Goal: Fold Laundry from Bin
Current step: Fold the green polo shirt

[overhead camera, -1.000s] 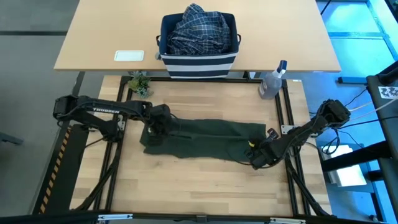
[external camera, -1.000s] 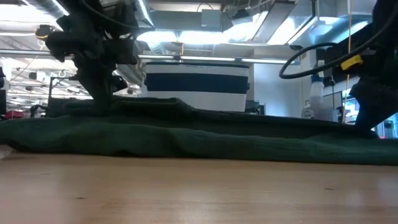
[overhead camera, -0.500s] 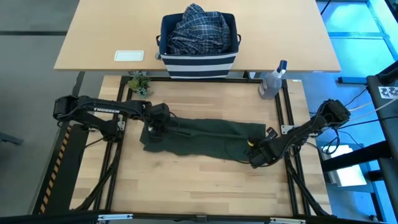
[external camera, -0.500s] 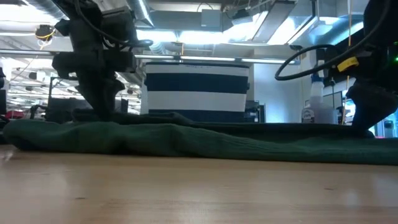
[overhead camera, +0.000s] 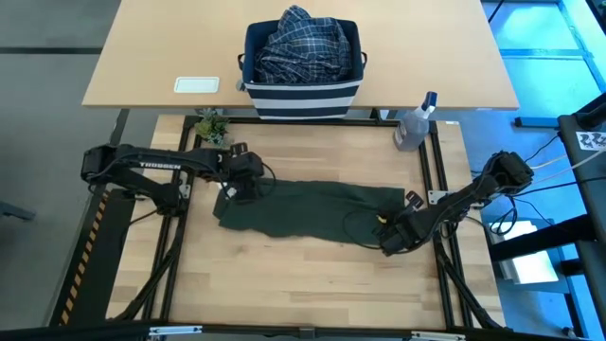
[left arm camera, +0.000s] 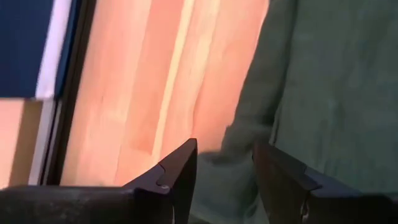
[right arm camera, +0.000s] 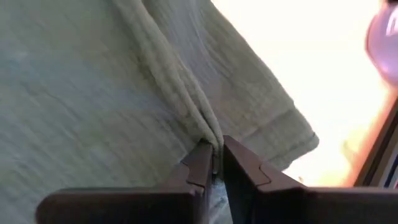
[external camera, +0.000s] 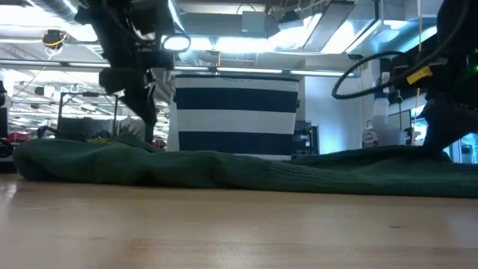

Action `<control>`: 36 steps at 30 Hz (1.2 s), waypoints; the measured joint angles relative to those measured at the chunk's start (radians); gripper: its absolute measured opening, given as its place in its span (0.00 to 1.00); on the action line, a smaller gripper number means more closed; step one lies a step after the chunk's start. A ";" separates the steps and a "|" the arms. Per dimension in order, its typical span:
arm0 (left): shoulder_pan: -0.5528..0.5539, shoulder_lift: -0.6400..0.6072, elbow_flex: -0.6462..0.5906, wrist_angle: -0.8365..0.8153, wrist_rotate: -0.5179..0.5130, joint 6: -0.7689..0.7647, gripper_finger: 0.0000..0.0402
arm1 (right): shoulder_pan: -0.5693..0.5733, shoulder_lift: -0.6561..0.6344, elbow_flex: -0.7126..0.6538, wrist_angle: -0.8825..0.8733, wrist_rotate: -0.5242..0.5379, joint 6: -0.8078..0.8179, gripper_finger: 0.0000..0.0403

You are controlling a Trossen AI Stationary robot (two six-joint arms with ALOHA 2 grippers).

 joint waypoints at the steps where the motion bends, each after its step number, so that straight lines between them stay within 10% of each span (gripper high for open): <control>1: -0.009 0.000 0.009 0.001 0.000 0.000 0.37 | 0.000 0.000 0.013 -0.009 0.007 -0.009 0.10; 15: -0.203 0.000 0.031 -0.007 0.029 -0.174 0.37 | 0.000 0.000 0.101 -0.125 0.040 0.010 0.45; 36: -0.355 0.000 0.003 0.138 -0.310 -0.368 0.37 | -0.047 0.003 0.101 0.393 0.394 -0.242 0.44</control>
